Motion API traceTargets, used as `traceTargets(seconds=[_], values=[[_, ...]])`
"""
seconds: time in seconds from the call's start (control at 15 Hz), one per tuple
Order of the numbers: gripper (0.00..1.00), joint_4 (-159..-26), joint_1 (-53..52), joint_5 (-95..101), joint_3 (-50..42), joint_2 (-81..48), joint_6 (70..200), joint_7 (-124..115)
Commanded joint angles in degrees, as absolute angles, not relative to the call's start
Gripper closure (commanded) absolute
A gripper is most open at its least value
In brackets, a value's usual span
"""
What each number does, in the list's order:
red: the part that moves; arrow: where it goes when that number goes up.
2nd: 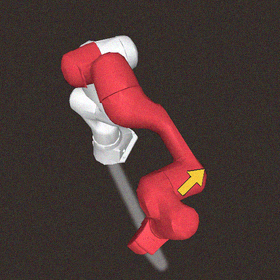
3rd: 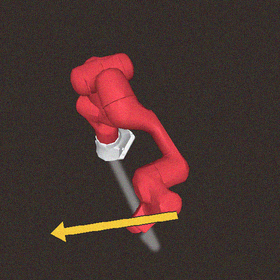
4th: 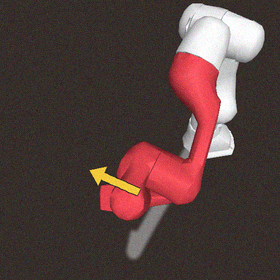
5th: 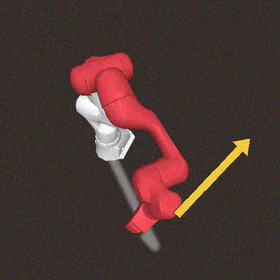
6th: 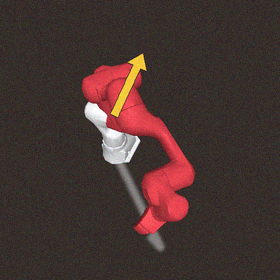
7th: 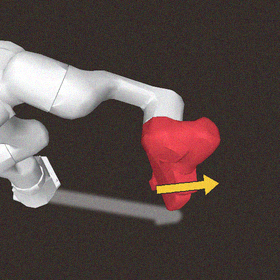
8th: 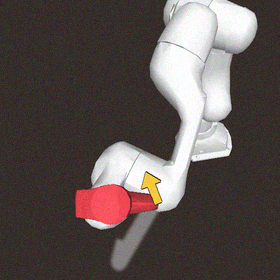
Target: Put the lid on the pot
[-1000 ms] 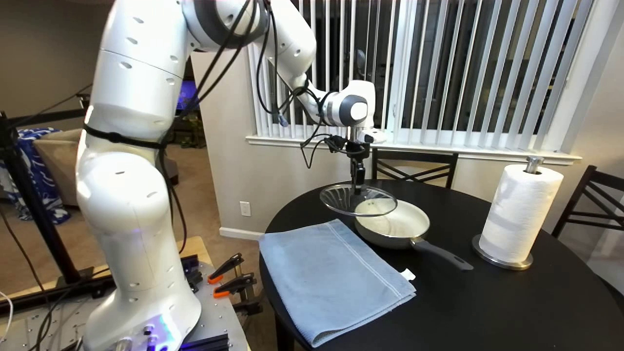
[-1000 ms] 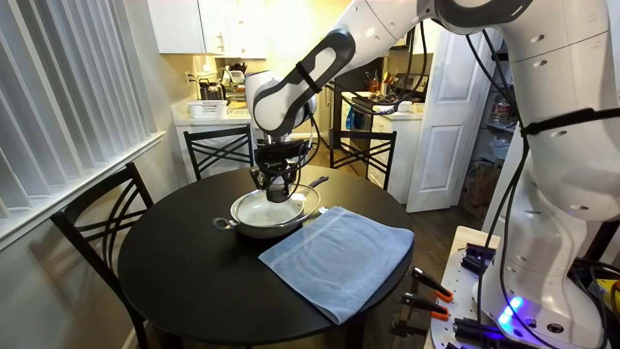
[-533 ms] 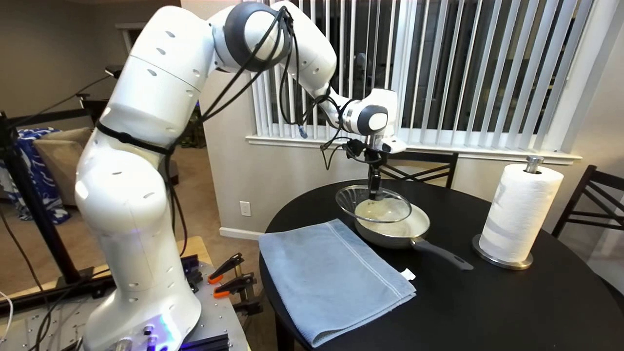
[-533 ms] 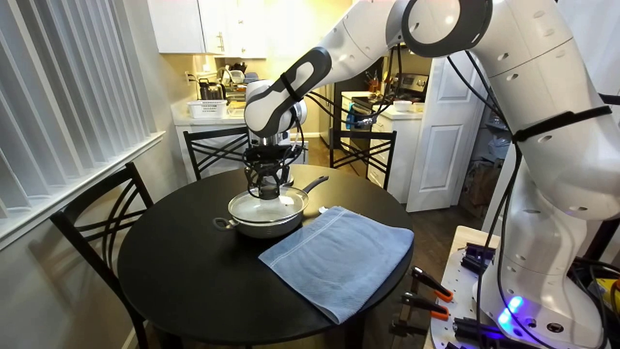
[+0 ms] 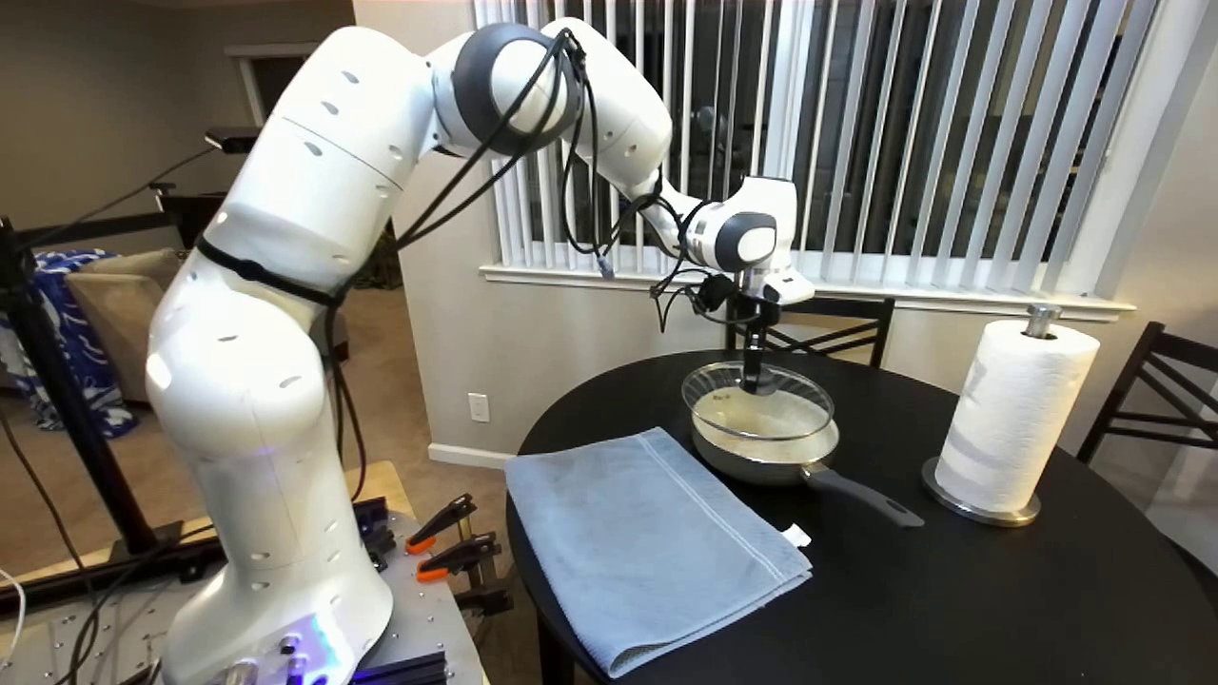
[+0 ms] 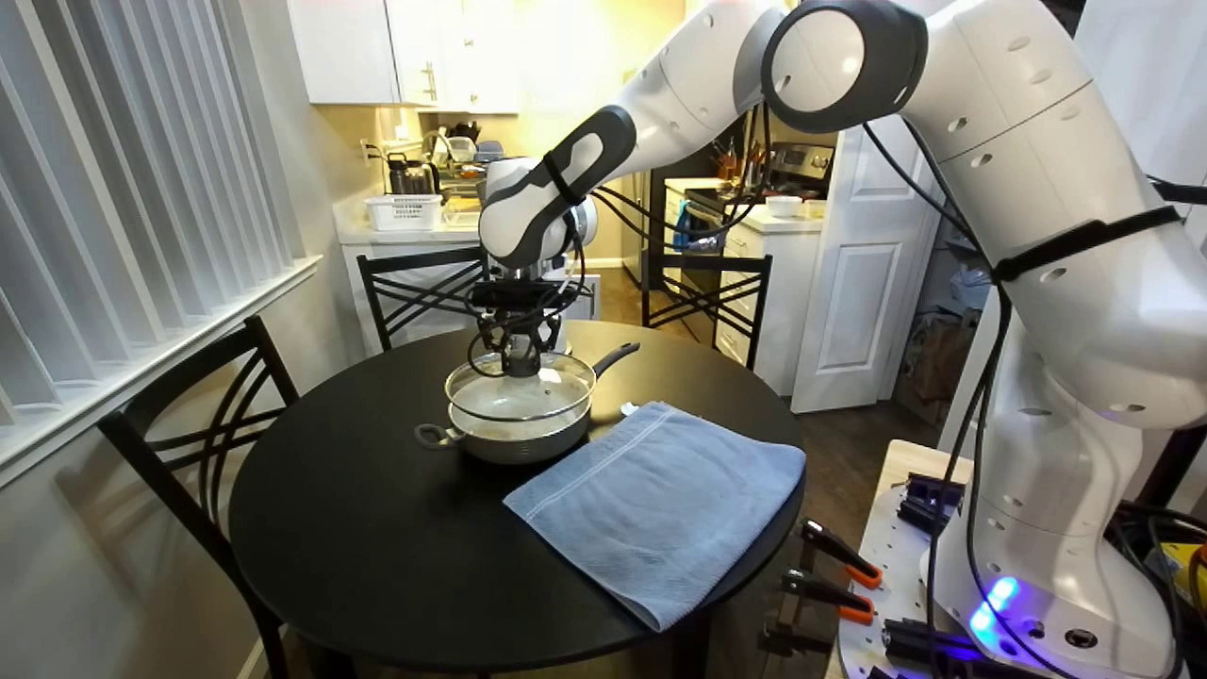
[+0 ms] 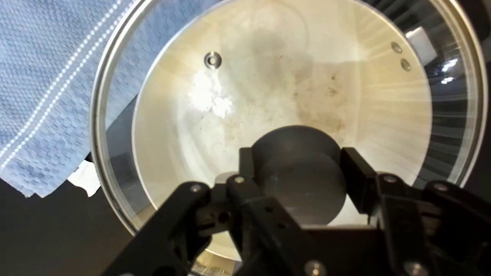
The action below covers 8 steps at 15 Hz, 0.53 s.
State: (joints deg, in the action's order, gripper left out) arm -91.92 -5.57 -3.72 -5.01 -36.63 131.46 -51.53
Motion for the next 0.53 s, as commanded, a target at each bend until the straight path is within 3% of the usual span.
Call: traceTargets(seconds=[0.0,0.47], values=[[0.67,-87.86,-5.94,-4.82,-5.48,-39.71,131.58,-55.24],[0.67,-86.3,-5.64,-4.7,-6.22,-42.95,133.89,-58.34]])
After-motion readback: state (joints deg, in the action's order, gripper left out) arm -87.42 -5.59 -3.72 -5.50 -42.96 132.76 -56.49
